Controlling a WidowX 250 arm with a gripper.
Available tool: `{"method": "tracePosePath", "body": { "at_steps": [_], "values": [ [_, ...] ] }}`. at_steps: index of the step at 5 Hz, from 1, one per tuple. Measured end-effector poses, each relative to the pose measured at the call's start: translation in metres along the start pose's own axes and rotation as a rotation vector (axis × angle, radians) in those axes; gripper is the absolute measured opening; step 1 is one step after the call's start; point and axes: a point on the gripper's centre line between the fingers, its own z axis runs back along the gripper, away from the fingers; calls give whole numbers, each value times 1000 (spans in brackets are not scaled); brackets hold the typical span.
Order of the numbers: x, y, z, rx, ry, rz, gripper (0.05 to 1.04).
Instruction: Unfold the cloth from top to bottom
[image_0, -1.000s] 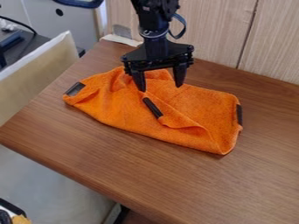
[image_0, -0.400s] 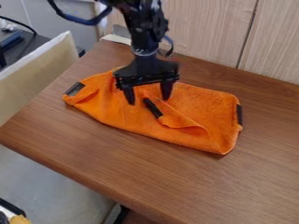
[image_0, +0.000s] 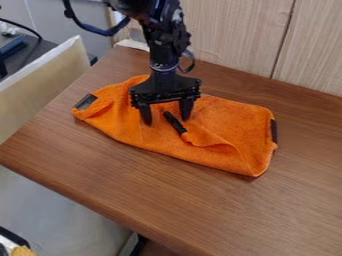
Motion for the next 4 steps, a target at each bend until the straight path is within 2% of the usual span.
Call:
{"method": "tracePosePath", "body": {
  "at_steps": [2,3,4],
  "values": [
    [4,0,-1,11,-11,0,364],
    [4,0,-1,11,-9,-2,158],
    [4,-1,0,10,-10,3,65]
  ]
}}
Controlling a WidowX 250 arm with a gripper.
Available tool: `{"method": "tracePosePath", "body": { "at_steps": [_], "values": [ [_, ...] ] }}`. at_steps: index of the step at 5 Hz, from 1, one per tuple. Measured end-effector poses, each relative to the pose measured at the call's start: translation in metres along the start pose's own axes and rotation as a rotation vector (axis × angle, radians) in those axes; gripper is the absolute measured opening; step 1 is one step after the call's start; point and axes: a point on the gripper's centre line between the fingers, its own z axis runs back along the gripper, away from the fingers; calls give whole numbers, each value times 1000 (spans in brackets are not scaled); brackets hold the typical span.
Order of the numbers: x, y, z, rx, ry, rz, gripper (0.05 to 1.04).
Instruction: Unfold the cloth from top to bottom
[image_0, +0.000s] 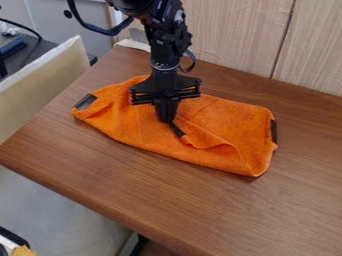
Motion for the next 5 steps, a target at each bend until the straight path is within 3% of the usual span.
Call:
{"method": "tracePosePath", "body": {
  "at_steps": [2,3,4,5],
  "values": [
    [9,-14,19,-52,-16,18,56],
    [9,-11,52,-96,-72,37,56],
    [-8,6,75,-95,-108,55,56],
    [-32,21,79,-98,-100,41,55]
  ]
}}
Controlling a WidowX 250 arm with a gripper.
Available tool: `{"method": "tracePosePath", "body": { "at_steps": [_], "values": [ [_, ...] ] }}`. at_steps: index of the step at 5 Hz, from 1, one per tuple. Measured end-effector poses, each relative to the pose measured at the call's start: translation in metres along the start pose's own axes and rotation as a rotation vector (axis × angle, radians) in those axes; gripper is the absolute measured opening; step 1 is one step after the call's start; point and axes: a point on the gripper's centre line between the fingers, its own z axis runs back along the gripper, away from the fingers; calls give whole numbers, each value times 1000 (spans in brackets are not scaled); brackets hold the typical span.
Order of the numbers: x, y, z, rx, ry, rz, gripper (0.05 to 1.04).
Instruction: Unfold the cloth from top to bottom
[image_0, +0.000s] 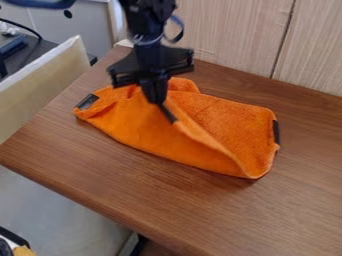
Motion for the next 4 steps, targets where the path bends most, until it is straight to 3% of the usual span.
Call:
{"method": "tracePosePath", "body": {
  "at_steps": [2,4],
  "values": [
    [-41,37,0,18,29,-28,55],
    [-67,65,-23,52,60,-34,55]
  ]
}}
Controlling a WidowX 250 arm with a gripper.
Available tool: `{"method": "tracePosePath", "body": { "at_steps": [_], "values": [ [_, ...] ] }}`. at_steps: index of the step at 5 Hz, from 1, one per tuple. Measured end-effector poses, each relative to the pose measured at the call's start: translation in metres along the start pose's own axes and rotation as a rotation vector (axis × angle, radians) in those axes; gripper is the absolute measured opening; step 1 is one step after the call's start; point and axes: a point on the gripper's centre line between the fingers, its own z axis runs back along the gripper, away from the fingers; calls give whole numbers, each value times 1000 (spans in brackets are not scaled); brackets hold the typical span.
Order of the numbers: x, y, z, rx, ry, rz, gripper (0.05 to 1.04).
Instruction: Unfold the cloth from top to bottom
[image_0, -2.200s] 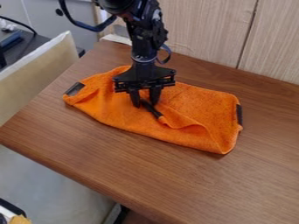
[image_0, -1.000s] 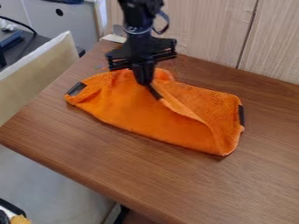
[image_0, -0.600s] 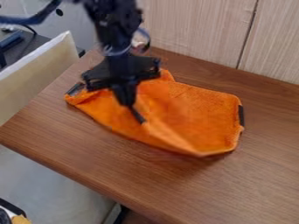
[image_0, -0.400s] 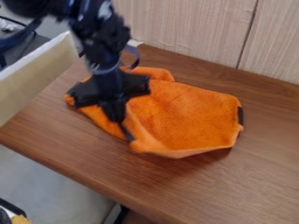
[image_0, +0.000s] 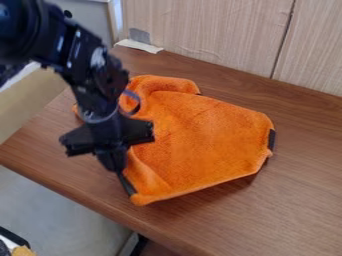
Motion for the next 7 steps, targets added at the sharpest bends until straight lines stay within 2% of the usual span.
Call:
{"method": "tracePosePath", "body": {
  "at_steps": [1,2,3,4,5,6,7],
  "values": [
    [-6,4,-16,23,23,13,74],
    [-9,1,-24,42,14,14,178],
    [-10,0,-28,54,30,30,408],
    [-10,-1,-27,55,35,40,711],
    [-8,-3,-25,55,46,34,974],
    [2,-8,-15,33,37,48,1004],
    [16,-15,5,2,9,58,1000]
  ]
}}
